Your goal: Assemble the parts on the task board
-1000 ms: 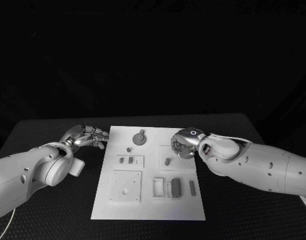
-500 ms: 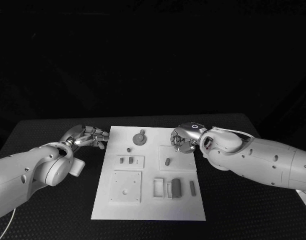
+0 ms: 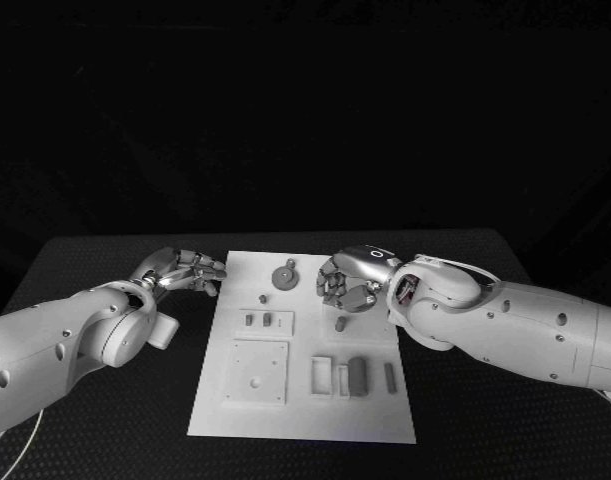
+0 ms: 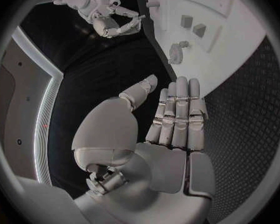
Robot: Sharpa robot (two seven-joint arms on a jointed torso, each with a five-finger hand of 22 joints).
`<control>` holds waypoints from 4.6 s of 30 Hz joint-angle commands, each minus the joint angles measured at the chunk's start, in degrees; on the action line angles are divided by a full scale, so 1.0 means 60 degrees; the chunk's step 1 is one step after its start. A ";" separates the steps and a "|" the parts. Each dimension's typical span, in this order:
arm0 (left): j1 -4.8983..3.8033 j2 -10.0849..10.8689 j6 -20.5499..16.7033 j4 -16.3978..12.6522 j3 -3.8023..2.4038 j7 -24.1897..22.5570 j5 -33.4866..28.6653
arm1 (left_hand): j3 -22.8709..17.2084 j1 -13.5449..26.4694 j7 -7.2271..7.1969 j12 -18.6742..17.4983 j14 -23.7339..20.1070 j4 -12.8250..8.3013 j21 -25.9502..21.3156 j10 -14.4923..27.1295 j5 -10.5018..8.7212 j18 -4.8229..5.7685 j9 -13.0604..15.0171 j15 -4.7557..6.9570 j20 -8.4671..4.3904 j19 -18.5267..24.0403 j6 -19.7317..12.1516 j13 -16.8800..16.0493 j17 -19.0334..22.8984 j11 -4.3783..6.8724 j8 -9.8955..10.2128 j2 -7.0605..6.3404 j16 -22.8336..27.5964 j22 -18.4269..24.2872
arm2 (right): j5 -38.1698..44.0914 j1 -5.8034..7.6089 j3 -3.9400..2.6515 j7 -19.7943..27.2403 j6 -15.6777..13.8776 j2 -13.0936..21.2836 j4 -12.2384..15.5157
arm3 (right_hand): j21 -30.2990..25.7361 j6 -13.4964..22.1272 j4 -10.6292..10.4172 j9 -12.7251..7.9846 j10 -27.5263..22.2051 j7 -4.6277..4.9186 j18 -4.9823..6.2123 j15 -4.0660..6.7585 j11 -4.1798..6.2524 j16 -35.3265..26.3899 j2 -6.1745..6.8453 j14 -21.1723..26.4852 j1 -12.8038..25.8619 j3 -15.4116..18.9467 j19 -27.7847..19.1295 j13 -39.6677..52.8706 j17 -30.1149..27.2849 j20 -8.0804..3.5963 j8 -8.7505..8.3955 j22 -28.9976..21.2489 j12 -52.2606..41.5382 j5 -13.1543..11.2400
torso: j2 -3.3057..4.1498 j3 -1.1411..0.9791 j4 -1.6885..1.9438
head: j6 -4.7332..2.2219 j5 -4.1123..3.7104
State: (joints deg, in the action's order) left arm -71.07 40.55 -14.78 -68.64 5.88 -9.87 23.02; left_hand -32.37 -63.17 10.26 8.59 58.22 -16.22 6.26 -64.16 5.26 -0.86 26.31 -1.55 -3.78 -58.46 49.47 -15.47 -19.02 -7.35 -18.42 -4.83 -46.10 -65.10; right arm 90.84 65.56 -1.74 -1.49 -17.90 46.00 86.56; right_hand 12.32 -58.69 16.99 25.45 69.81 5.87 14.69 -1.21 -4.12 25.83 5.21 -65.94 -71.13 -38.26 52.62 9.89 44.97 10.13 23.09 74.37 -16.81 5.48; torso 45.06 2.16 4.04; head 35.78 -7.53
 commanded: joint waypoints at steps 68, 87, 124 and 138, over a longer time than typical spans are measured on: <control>-0.0018 -0.0190 -0.0120 -0.0004 -0.0010 -0.0102 -0.0281 | 0.0080 0.0098 0.0010 -0.0025 0.0075 0.0033 -0.0079 0.0057 0.0014 0.0007 -0.0029 -0.0043 -0.0010 -0.0067 -0.0099 0.0010 -0.0082 0.0010 -0.0062 -0.0038 0.0102 0.0031 | 0.1661 -0.0753 0.0943 0.0452 -0.0166 -0.1939 -0.0636 | -0.0132 0.0023 -0.0013 0.0036 0.0037 0.0053 0.0052 -0.0037 -0.0022 -0.0093 -0.0083 -0.0057 -0.0040 0.0048 0.0081 0.0081 0.0139 -0.0031 -0.0046 0.0038 0.0105 -0.0001 | 0.0008 0.0003 0.0002 | 0.0272 0.0805; -0.0018 -0.0188 -0.0087 -0.0008 -0.0010 -0.0093 -0.0281 | 0.0082 0.0095 0.0013 -0.0023 0.0078 0.0033 -0.0094 0.0065 0.0015 0.0008 -0.0034 -0.0043 -0.0009 -0.0073 -0.0109 0.0011 -0.0099 0.0008 -0.0064 -0.0037 0.0120 0.0035 | 0.1964 -0.0753 0.0944 0.0288 -0.0153 -0.1941 -0.0741 | -0.0143 0.0013 -0.0013 0.0050 0.0050 0.0049 0.0052 -0.0032 -0.0018 -0.0111 -0.0073 -0.0073 -0.0051 0.0049 0.0099 0.0104 0.0169 -0.0037 -0.0048 0.0050 0.0120 -0.0001 | 0.0006 0.0010 0.0005 | 0.0264 0.0796; -0.0026 -0.0156 -0.0045 -0.0019 -0.0010 -0.0045 -0.0281 | 0.0093 0.0101 0.0013 -0.0025 0.0083 0.0036 -0.0121 0.0090 0.0011 0.0012 -0.0040 -0.0047 -0.0007 -0.0082 -0.0112 0.0017 -0.0133 -0.0001 -0.0077 -0.0044 0.0154 0.0040 | 0.1566 -0.0751 0.1185 0.0173 0.0399 -0.2099 -0.0921 | -0.0378 0.0783 -0.0061 -0.0088 -0.0603 0.0400 -0.0019 -0.0332 -0.0386 -0.0655 0.0156 0.0442 0.0483 0.0236 -0.0250 0.0031 0.0216 0.0069 -0.0569 0.0254 0.0691 -0.0001 | 0.0006 0.0008 -0.0002 | 0.0296 0.0769; -0.0028 -0.0138 0.0044 -0.0023 -0.0009 -0.0038 -0.0281 | 0.0096 0.0101 0.0017 -0.0036 0.0076 0.0035 -0.0137 0.0119 0.0010 0.0013 -0.0046 -0.0052 -0.0005 -0.0078 -0.0126 0.0023 -0.0146 -0.0010 -0.0076 -0.0046 0.0173 0.0043 | 0.1427 -0.0745 0.1185 0.0066 -0.0443 -0.1899 -0.0856 | -0.0360 0.1495 -0.0190 -0.0368 -0.1494 0.0537 -0.0147 -0.0558 -0.0839 -0.1065 0.0901 0.0856 0.0852 0.0190 -0.0768 -0.0167 0.0356 0.0134 -0.0947 0.0344 0.1265 0.0000 | 0.0006 0.0009 0.0002 | 0.0282 0.0744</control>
State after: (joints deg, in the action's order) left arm -71.13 39.76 -15.42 -68.62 5.88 -9.80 21.64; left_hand -32.11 -62.94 10.31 8.59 58.42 -15.96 5.81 -63.83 5.26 -0.85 26.08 -1.76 -3.78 -58.46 49.11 -15.38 -19.81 -7.43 -18.62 -5.05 -45.43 -64.89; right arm 99.55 61.24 5.27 0.40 -19.66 34.41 81.58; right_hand 10.08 -49.99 16.10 23.29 61.09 9.21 14.67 -4.54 -9.32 19.67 10.13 -61.29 -66.09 -37.10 48.30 8.53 47.06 10.95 17.60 74.94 -9.10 5.50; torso 45.09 2.21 4.04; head 37.51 -3.03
